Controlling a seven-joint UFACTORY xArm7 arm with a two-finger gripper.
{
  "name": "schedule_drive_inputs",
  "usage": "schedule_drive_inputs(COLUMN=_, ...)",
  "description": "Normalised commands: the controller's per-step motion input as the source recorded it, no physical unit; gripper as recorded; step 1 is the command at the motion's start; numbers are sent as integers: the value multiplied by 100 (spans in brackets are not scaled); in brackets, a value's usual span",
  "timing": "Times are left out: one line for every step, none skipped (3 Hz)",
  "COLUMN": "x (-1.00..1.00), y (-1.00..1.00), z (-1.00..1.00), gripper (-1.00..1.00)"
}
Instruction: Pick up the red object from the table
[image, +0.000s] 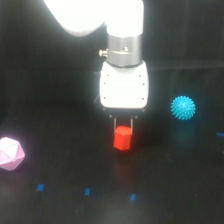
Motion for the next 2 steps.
schedule_drive_inputs(x=-27, y=77, z=82, gripper=-100)
schedule_drive_inputs(x=-27, y=100, z=100, gripper=-56)
